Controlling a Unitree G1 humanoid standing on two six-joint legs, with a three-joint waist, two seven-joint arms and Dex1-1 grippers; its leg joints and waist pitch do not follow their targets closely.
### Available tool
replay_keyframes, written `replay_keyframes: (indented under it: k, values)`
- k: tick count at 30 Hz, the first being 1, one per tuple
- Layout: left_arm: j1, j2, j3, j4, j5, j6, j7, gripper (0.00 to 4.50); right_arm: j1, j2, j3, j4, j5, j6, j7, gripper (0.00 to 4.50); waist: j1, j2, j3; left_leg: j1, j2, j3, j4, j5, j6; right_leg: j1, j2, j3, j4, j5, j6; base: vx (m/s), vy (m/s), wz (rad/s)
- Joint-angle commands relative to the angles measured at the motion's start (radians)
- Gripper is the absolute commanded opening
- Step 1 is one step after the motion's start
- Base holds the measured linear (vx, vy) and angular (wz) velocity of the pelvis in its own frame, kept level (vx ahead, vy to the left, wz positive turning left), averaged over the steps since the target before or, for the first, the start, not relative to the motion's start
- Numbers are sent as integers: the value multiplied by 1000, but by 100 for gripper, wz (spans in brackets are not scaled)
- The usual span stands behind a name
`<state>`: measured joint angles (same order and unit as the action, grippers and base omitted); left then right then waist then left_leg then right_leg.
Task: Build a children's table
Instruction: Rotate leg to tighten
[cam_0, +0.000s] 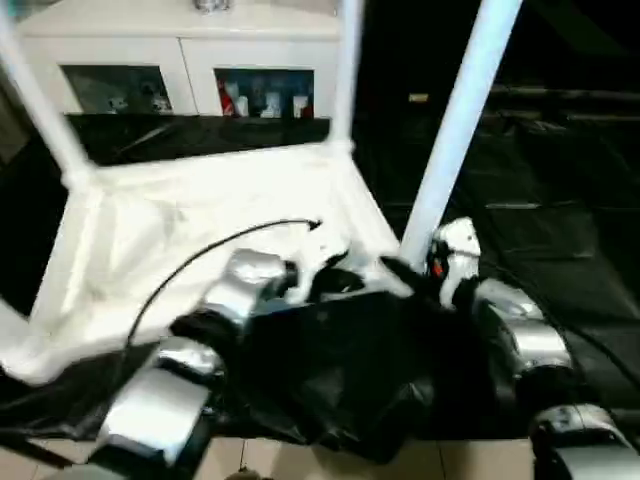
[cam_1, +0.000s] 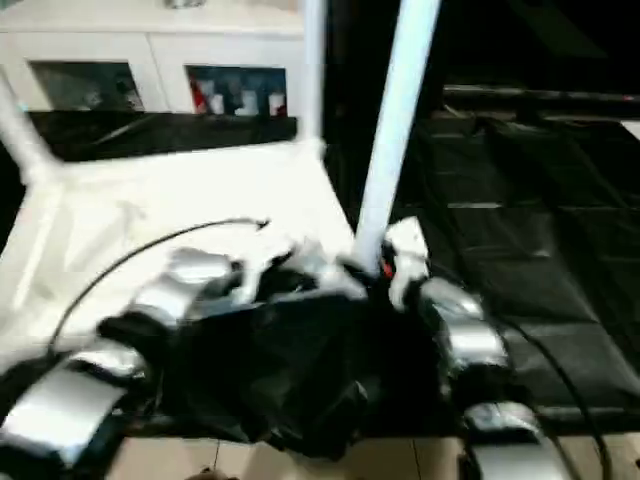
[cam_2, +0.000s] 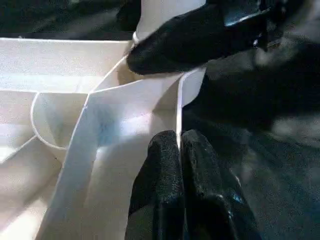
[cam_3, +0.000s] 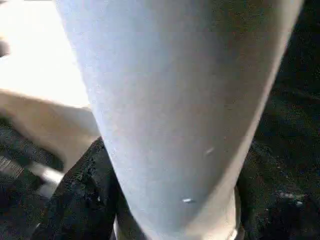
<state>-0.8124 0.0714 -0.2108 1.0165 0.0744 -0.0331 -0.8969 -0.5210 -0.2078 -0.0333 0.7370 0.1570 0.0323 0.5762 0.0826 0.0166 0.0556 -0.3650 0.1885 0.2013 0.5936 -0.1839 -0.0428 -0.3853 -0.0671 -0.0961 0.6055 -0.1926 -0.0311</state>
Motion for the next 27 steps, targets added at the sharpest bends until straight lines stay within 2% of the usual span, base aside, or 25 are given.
replay_keyframes:
  k: [1, 2, 3, 4, 5, 6, 7, 12, 13, 14, 16, 17, 18, 19, 20, 22, 23, 24, 25, 27]
  values:
    - [-34, -42, 44, 8, -27, 3, 97, 0, 19, 41, 26, 62, -34, 42, -74, 265, -6, -5, -65, 17, 54, -31, -68, -185, 44, 37, -97, 63, -94, -274, -183, 0, 0, 0]
    - [-41, -58, 45, 16, -26, 3, 121, 0, 15, 63, 26, 66, -40, 41, -109, 265, -6, -7, -65, 16, 53, -31, -68, -185, 45, 39, -98, 63, -93, -263, -187, 0, 0, 0]
    - [-49, -76, 40, 34, -24, 0, 139, 0, 6, 96, 40, 71, -61, 29, -144, 265, -5, -4, -66, 15, 52, -30, -67, -177, 49, 40, -99, 63, -91, -242, -191, 0, 0, 0]
    - [-50, -79, 40, 36, -23, 0, 139, 0, 6, 101, 45, 71, -64, 27, -143, 265, -6, -6, -66, 13, 52, -30, -68, -173, 53, 42, -99, 63, -90, -229, -194, 0, 0, 0]
    - [-52, -88, 32, 42, -17, -5, 127, 0, 11, 126, 85, 46, -80, -15, -87, 265, -5, -8, -66, 12, 50, -29, -66, -175, 62, 44, -100, 63, -91, -229, -192, 0, 0, 0]
    - [-52, -88, 32, 42, -17, -5, 126, 0, 12, 126, 86, 44, -80, -16, -84, 265, -3, -7, -66, 11, 50, -29, -66, -170, 69, 45, -101, 63, -92, -230, -190, 0, 0, 0]
    - [-53, -89, 32, 45, -14, -6, 124, 0, 13, 130, 93, 40, -83, -27, -74, 321, -2, -3, -66, 11, 51, -29, -66, -168, 71, 45, -101, 63, -91, -228, -190, 0, 0, 0]
    - [-46, -72, 28, 46, -17, -4, 87, 0, 11, 105, 98, 17, -68, -56, -17, 353, -5, -3, -65, 10, 52, -30, -67, -181, 80, 46, -100, 61, -95, -252, -183, 0, 0, 0]
    - [-42, -63, 22, 42, -17, -4, 58, 0, 12, 86, 100, 7, -61, -61, 26, 365, -6, -5, -65, 11, 51, -30, -68, -187, 81, 46, -100, 60, -96, -263, -182, 0, 0, 0]
    - [-29, -40, 10, 28, -19, 5, -11, 0, 25, 35, 115, -32, -41, -53, 151, 365, -5, -6, -65, 9, 49, -29, -66, -186, 87, 48, -99, 60, -96, -264, -182, 0, 0, 0]
    - [-16, -21, 1, 11, -23, 14, -76, 0, 48, -13, 144, -80, -25, -30, 279, 365, -2, -6, -66, 5, 53, -29, -65, -165, 105, 51, -97, 60, -90, -225, -184, 0, 0, 0]
    - [-16, -21, 1, 11, -23, 14, -76, 0, 48, -13, 144, -80, -25, -30, 279, 365, 2, -7, -68, 4, 53, -27, -62, -152, 118, 52, -96, 59, -87, -194, -188, 0, 0, 0]
    - [2, 7, -11, -8, -27, 0, -160, 0, 73, -80, 172, -129, -23, -38, 399, 365, 1, -3, -67, 2, 55, -28, -62, -146, 121, 52, -98, 59, -84, -185, -193, 0, 0, 0]
    - [2, 7, -11, -8, -27, 0, -160, 0, 73, -80, 172, -129, -23, -38, 399, 365, 6, -7, -69, 3, 54, -26, -59, -145, 128, 53, -96, 57, -85, -180, -195, 0, 0, 0]
    - [16, 28, -19, -26, -34, -16, -225, 0, 83, -117, 172, -152, -10, -39, 462, 365, 6, -8, -68, 1, 54, -27, -60, -142, 132, 53, -98, 58, -84, -179, -198, 0, 0, 0]
    - [19, 31, -20, -30, -37, -20, -240, 0, 83, -121, 168, -154, -6, -38, 472, 365, 8, -6, -68, 3, 56, -26, -60, -151, 131, 49, -98, 58, -86, -194, -202, 0, 0, 0]
    - [43, 56, -26, -77, -66, -14, -339, 0, 80, -152, 158, -157, 10, -39, 521, 365, 9, -9, -67, 7, 57, -26, -62, -162, 124, 49, -99, 57, -88, -218, -205, 0, 0, 0]
    - [57, 74, -34, -104, -75, -14, -392, 0, 79, -169, 154, -157, 16, -37, 547, 365, 10, -6, -67, 6, 59, -27, -63, -162, 119, 47, -98, 58, -87, -225, -206, 0, 0, 0]
    - [57, 74, -34, -104, -75, -14, -392, 0, 79, -169, 154, -157, 16, -37, 547, 365, 10, -6, -67, 6, 59, -27, -63, -162, 119, 47, -98, 58, -87, -225, -206, 0, 0, 0]
    - [79, 113, -47, -152, -88, 6, -487, 0, 75, -197, 151, -152, 17, -37, 588, 365, 9, -6, -67, 7, 61, -28, -65, -166, 112, 45, -98, 58, -85, -224, -210, 0, 0, 0]
